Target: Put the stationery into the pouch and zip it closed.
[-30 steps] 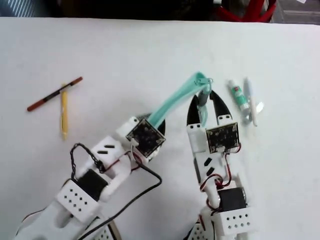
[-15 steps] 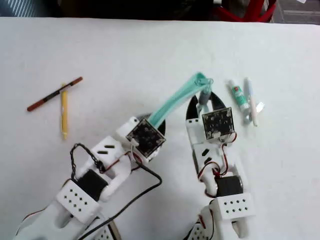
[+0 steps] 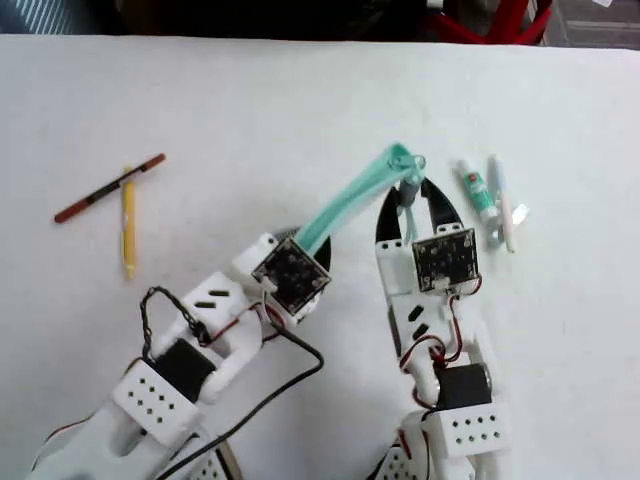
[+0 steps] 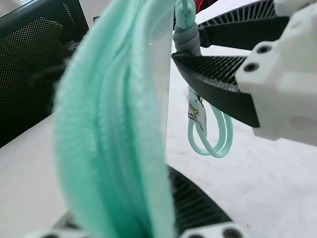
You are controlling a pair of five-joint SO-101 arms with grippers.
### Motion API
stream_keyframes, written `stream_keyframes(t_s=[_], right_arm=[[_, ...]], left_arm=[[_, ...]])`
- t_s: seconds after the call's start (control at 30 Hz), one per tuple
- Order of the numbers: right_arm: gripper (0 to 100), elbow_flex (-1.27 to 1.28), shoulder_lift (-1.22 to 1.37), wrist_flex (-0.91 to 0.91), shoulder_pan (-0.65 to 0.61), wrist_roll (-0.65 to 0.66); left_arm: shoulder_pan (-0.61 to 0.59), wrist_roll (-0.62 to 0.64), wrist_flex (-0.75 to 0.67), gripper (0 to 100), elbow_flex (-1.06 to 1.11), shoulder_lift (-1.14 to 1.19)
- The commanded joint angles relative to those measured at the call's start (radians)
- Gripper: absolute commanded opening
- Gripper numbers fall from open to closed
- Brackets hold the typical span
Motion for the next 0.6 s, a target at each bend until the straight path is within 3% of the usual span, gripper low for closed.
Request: stream_keyframes(t_s=[0.0,0.23,0.43,0.57], right_arm=[[13.2,-0.026,0.031,-0.059,0.007,-0.008],[13.0,-0.071,0.171,-0.105,0.025,-0.008],[8.1,-0.057,0.104,-0.088,0.035,-0.008],[11.3,-0.051,0.056,-0.054,0.028,-0.008]], left_arm=[[0.022,0.002,-0.026,2,-0.008,-0.016],[0.021,0.002,-0.026,2,-0.008,-0.016],[0.022,0.000,-0.026,2,-0.008,-0.016],[0.022,0.000,-0.026,2,-0.008,-0.016]])
